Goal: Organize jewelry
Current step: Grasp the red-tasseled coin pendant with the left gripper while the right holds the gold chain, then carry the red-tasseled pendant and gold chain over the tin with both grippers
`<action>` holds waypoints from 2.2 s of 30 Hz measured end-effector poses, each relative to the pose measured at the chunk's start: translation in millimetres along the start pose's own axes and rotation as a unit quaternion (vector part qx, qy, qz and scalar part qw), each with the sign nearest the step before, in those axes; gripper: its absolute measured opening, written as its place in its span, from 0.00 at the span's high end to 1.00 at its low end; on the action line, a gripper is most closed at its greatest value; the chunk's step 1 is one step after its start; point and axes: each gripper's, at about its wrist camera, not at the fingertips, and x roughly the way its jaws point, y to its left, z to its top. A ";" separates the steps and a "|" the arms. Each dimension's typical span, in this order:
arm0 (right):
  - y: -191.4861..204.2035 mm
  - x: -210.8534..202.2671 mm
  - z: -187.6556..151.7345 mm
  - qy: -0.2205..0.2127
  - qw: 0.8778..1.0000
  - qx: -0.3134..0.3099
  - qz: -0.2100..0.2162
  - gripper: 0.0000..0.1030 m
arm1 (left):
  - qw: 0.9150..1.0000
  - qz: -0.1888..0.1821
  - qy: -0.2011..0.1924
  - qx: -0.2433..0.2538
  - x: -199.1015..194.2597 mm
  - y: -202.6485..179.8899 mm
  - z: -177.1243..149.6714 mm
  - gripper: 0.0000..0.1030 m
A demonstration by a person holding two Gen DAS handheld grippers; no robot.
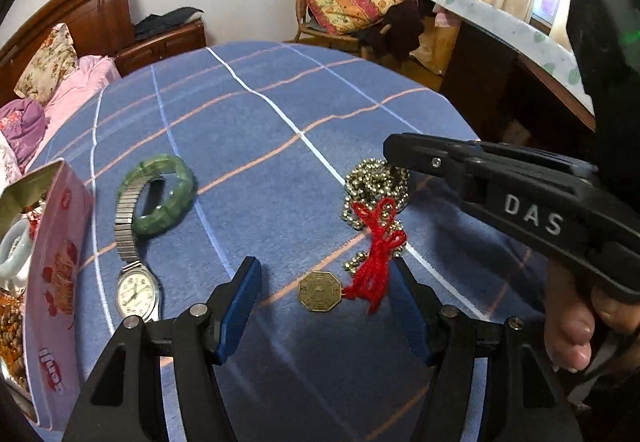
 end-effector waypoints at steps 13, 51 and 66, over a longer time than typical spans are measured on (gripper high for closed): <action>5.0 3.0 -4.6 0.009 1.000 -0.008 -0.005 0.93 | 1.000 0.011 -0.006 -0.018 -8.3 21.3 -3.7 0.96; 48.1 15.1 -9.4 0.057 0.991 -0.106 -0.063 0.83 | 0.983 0.069 -0.118 -0.122 -86.2 102.4 -2.6 0.97; 125.7 -13.4 47.8 -0.038 0.985 -0.170 0.001 0.83 | 0.965 0.129 -0.174 -0.147 -148.7 158.7 1.7 0.97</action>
